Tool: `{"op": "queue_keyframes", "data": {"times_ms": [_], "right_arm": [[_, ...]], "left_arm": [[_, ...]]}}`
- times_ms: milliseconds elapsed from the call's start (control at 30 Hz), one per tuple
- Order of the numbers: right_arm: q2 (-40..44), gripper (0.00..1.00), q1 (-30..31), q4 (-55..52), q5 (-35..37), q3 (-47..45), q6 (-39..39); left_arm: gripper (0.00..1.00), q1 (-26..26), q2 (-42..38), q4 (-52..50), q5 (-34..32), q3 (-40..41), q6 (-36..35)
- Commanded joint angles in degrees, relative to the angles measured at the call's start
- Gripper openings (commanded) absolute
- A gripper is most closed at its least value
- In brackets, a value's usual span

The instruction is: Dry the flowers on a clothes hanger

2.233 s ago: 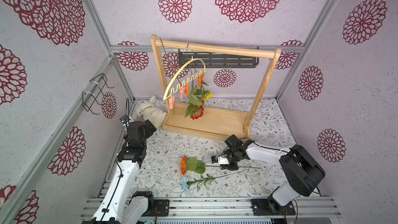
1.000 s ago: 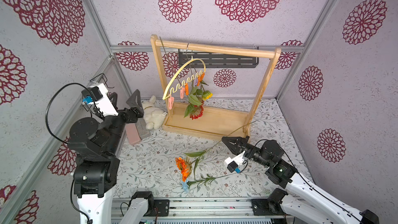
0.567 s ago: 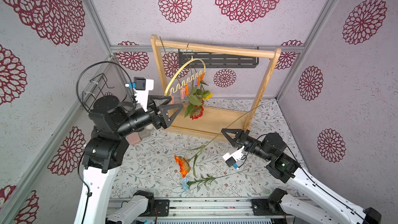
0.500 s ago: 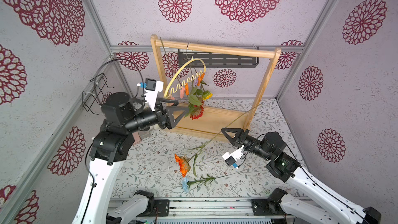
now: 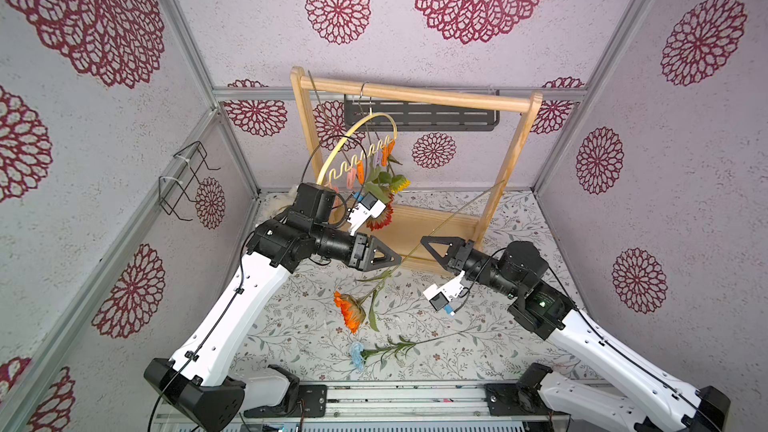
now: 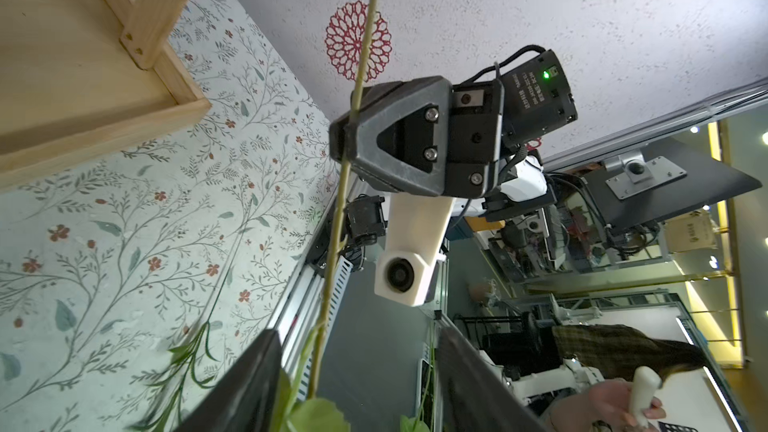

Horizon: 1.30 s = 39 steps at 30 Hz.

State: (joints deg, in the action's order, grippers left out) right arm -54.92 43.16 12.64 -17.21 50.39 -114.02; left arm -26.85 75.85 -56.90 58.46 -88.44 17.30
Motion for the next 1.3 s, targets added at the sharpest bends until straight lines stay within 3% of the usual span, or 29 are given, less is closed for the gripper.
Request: {"op": "queue_keyframes", "data": {"times_ms": [0,367,500,733,1000,1033,1100,1267], "right_arm": [[-0.94,0.00,0.52,0.37,-2.34,2.93,-0.84],[-2.92,0.00,3.31,-0.36,-3.48,4.32,-0.51],[-3.02,0.00,3.95,-0.57,-3.18,4.52,-0.50],[-3.01,0.00,4.04,-1.74,-2.22,4.72,-0.55],[-2.65,0.00,4.13,-1.86,-2.05,4.54,0.12],[-2.49,0.02,4.21,-1.67,-1.88,4.54,0.45],[-2.20,0.16,4.22,-0.99,-1.68,4.24,0.93],[-0.99,0.31,4.17,1.26,-1.76,3.05,4.00]], "left_arm": [[0.55,-0.71,1.50,-3.56,2.83,-1.63,-2.86],[0.50,-2.20,5.28,-6.86,-2.00,-4.60,-5.18],[0.37,-2.17,6.52,-6.87,-1.71,-5.12,-4.82],[0.01,-2.51,6.94,-6.82,-1.33,-5.73,-5.35],[0.00,-2.65,6.82,-6.32,-0.58,-5.51,-5.88],[0.00,-2.68,6.81,-6.13,-0.69,-5.59,-5.87],[0.00,-2.62,6.35,-5.41,-2.13,-6.10,-5.94],[0.00,-2.45,1.68,1.55,-8.90,-4.39,-5.91]]}}
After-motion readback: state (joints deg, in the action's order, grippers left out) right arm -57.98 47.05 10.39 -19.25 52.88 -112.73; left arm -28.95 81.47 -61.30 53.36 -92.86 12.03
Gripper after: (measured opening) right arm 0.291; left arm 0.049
